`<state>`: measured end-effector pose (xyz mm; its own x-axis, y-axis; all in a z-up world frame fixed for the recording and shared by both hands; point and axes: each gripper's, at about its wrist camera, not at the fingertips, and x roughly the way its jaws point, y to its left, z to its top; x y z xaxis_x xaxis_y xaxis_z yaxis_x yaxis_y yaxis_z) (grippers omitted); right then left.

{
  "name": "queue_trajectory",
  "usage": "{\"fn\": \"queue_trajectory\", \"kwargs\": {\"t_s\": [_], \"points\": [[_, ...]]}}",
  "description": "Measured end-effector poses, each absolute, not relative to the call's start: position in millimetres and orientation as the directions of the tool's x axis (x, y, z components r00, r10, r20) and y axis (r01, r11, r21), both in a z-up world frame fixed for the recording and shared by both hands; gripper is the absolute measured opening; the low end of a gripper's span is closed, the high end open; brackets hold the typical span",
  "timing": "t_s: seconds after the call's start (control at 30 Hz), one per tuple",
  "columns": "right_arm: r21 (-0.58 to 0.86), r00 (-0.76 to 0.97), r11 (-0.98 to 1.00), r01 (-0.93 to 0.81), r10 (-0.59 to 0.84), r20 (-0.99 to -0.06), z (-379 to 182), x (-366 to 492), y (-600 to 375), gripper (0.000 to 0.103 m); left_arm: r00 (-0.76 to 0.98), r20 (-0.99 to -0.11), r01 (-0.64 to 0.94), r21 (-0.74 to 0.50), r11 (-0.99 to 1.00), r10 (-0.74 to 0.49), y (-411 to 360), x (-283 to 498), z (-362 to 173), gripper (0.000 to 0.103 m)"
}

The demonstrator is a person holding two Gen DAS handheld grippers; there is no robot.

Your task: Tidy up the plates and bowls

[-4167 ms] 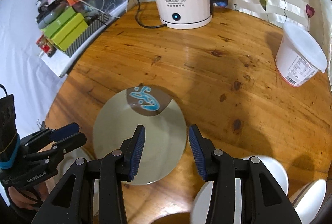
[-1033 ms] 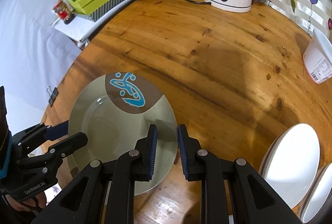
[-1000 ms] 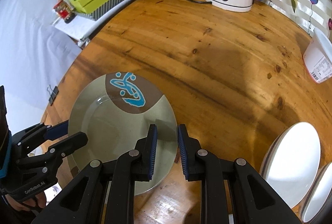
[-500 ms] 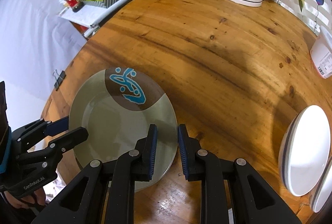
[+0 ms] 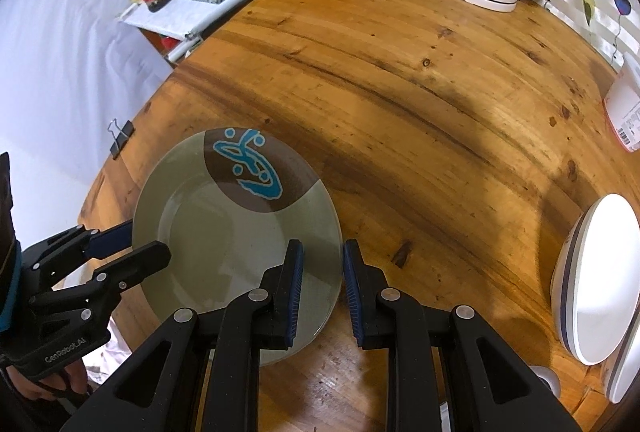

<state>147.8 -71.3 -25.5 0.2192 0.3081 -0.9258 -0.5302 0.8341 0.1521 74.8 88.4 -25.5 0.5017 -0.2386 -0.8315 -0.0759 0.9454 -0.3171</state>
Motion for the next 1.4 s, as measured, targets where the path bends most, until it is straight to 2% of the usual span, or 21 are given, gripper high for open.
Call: {"fn": "queue_trajectory", "kwargs": {"t_s": [0.63,0.87,1.4], "points": [[0.145,0.226,0.826,-0.544,0.31,-0.923,-29,140,-66,0.022,0.522,-0.831,-0.078,-0.271,0.959,-0.192,87,67,-28,0.038],[0.145,0.234,0.829,-0.539,0.314,-0.92,-29,138,-67,0.022,0.529,-0.827,-0.058,-0.26,0.964,-0.191,85,66,-29,0.045],[0.219,0.252,0.85,-0.48,0.373,-0.893,-24,134,-91,0.022,0.543,-0.815,-0.062,-0.278,0.959,-0.202,89,70,-32,0.046]]}}
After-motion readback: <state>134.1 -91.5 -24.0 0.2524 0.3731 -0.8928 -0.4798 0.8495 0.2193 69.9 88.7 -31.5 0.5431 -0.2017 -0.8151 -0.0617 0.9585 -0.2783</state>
